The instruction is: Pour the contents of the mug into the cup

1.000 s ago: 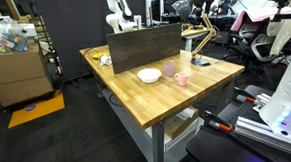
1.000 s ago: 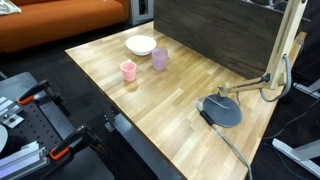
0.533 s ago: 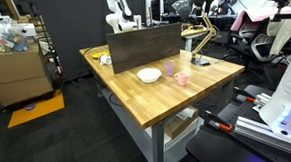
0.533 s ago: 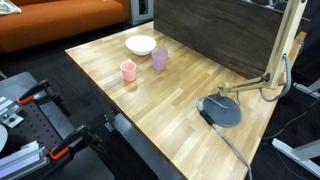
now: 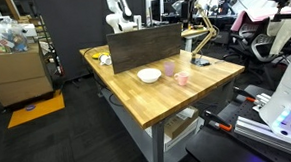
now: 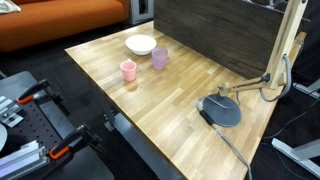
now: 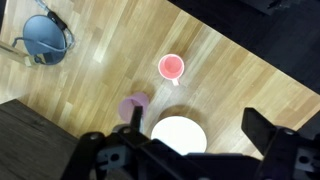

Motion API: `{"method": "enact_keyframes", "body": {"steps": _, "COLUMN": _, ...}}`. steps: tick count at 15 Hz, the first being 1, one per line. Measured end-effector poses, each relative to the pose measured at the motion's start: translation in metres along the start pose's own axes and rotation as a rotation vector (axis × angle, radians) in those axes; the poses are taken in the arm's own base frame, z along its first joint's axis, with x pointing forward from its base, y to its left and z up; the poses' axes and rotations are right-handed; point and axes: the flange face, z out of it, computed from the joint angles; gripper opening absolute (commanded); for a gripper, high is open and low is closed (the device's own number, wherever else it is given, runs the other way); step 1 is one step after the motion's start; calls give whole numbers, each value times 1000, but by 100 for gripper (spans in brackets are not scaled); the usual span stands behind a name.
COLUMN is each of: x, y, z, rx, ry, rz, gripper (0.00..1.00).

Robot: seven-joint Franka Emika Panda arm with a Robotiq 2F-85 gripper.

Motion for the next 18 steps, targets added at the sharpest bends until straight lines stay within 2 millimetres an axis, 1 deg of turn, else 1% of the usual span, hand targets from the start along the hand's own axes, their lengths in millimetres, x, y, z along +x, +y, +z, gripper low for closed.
{"method": "enact_keyframes", "body": {"steps": 1, "x": 7, "y": -8, "z": 11, "rx": -1, "ry": -18, "rz": -27, "gripper": 100}}
{"method": "enact_keyframes", "body": {"steps": 3, "x": 16, "y": -14, "z": 31, "rx": 14, "ry": -48, "rz": -46, "gripper": 100}}
{"method": "enact_keyframes", "body": {"steps": 4, "x": 16, "y": -14, "z": 32, "rx": 15, "ry": -49, "rz": -46, "gripper": 100}}
{"method": "enact_keyframes", "body": {"steps": 7, "x": 14, "y": -12, "z": 23, "rx": 7, "ry": -32, "rz": -41, "gripper": 100}}
{"method": "enact_keyframes", "body": {"steps": 9, "x": 14, "y": -12, "z": 23, "rx": 7, "ry": -31, "rz": -41, "gripper": 100}}
{"method": "enact_keyframes", "body": {"steps": 11, "x": 16, "y": -15, "z": 26, "rx": 22, "ry": -31, "rz": -50, "gripper": 100}}
{"method": "enact_keyframes", "body": {"steps": 12, "x": 19, "y": -19, "z": 32, "rx": 36, "ry": -35, "rz": -67, "gripper": 100}}
{"method": "enact_keyframes", "body": {"steps": 14, "x": 29, "y": -29, "z": 52, "rx": 58, "ry": -47, "rz": -100, "gripper": 100}}
{"method": "enact_keyframes", "body": {"steps": 18, "x": 53, "y": -46, "z": 105, "rx": 88, "ry": -60, "rz": -161, "gripper": 100}}
